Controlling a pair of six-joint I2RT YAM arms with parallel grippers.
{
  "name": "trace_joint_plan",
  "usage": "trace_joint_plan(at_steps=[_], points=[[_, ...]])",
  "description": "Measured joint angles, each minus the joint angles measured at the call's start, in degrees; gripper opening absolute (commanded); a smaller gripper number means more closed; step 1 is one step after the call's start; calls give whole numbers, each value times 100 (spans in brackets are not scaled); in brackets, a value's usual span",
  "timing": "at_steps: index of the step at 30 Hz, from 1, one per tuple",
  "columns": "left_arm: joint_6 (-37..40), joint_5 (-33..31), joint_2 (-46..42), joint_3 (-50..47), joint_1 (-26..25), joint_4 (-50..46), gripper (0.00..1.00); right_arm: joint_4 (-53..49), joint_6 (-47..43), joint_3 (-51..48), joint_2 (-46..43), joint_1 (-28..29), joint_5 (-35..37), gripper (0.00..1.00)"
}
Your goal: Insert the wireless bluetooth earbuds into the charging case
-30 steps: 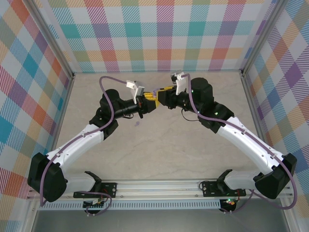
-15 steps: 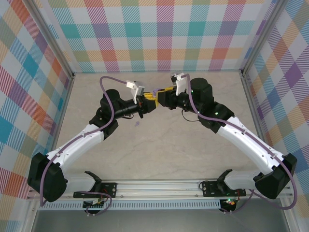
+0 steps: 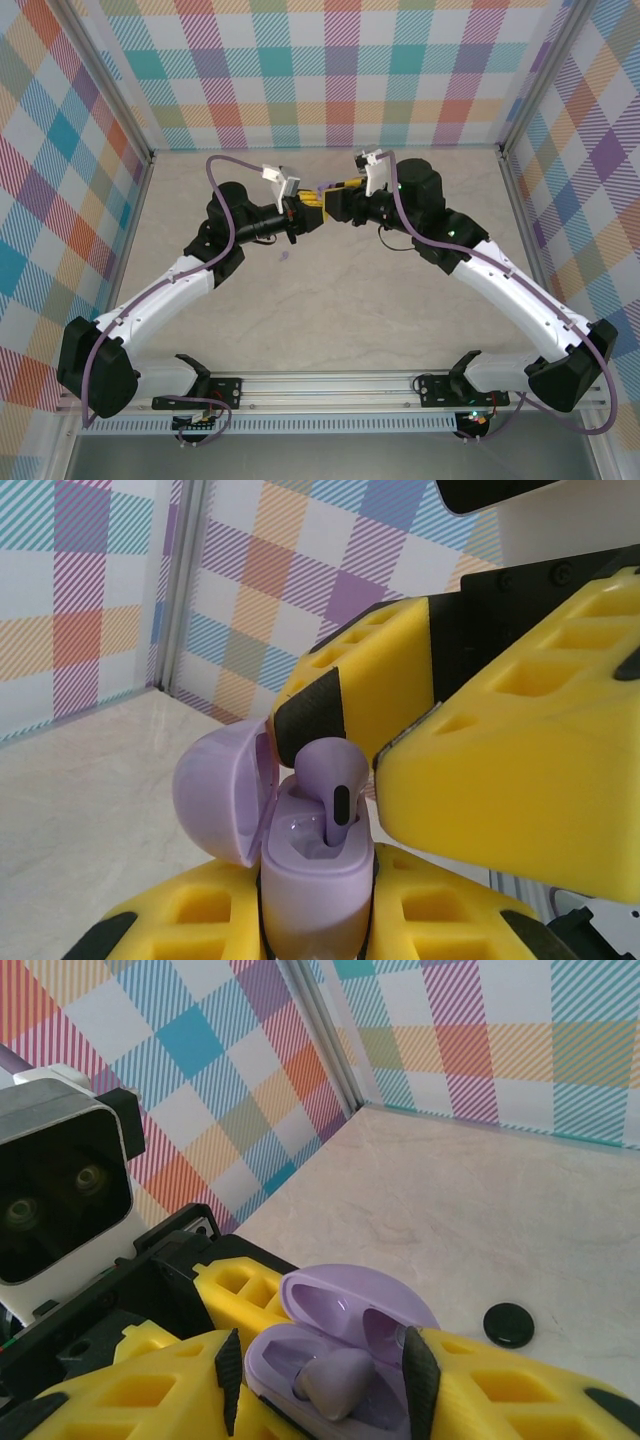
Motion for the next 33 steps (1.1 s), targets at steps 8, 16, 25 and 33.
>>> trace_joint_plan(at_steps=[8,16,25,33], points=[[81,83,50,109,0,-269,9,-817,-240,503,-157,-74,225,49],[179,170,63,160,0,-444,9,-1683,-437,916,-267,-363,203,41],[286,382,63,249,0,-553,9,-2293,-490,1038,46,-448,-330,35],[321,466,63,284,0,-656,9,-2293,-483,1051,61,-448,-813,34]])
